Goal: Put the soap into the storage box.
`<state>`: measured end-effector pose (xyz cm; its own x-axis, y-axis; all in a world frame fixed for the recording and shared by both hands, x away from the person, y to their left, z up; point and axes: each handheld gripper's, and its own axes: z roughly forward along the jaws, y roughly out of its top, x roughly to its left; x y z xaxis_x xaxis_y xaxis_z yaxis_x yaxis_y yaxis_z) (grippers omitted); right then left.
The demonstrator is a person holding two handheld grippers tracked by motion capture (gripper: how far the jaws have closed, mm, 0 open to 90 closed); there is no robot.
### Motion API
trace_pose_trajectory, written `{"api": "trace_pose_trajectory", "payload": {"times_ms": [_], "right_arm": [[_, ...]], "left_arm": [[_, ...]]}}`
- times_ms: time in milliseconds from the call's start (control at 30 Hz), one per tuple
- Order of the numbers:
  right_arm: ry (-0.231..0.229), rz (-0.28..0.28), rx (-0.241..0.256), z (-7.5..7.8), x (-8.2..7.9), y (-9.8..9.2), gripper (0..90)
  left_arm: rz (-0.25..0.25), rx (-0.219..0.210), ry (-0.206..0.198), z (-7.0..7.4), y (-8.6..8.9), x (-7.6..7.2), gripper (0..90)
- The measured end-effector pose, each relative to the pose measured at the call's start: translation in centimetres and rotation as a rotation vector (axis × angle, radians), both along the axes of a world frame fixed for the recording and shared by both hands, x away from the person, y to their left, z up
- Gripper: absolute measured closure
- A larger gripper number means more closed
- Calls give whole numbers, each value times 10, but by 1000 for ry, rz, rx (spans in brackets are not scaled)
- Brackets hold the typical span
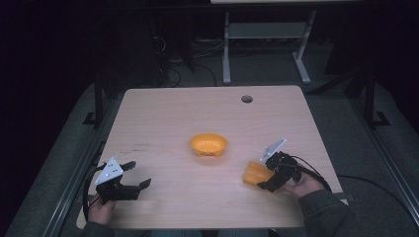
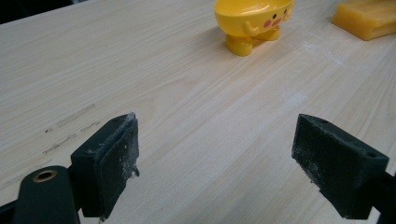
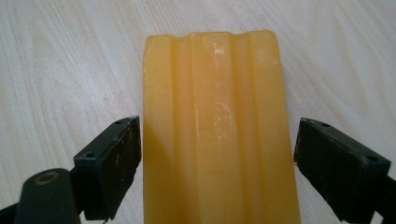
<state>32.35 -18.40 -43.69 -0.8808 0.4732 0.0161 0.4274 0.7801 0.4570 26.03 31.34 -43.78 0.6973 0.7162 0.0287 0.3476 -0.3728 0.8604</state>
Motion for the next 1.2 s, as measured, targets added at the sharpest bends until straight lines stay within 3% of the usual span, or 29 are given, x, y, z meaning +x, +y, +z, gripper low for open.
{"api": "trace_pose_trajectory", "payload": {"times_ms": [567,1200], "right_arm": [[21,24,-48,-14,5,10,179],[12,39,-63,-14,5,13,198]], "left_arm": [[-4,-4,-2,0,0,0,143],[-4,-10,-2,1,0,0,143]]}}
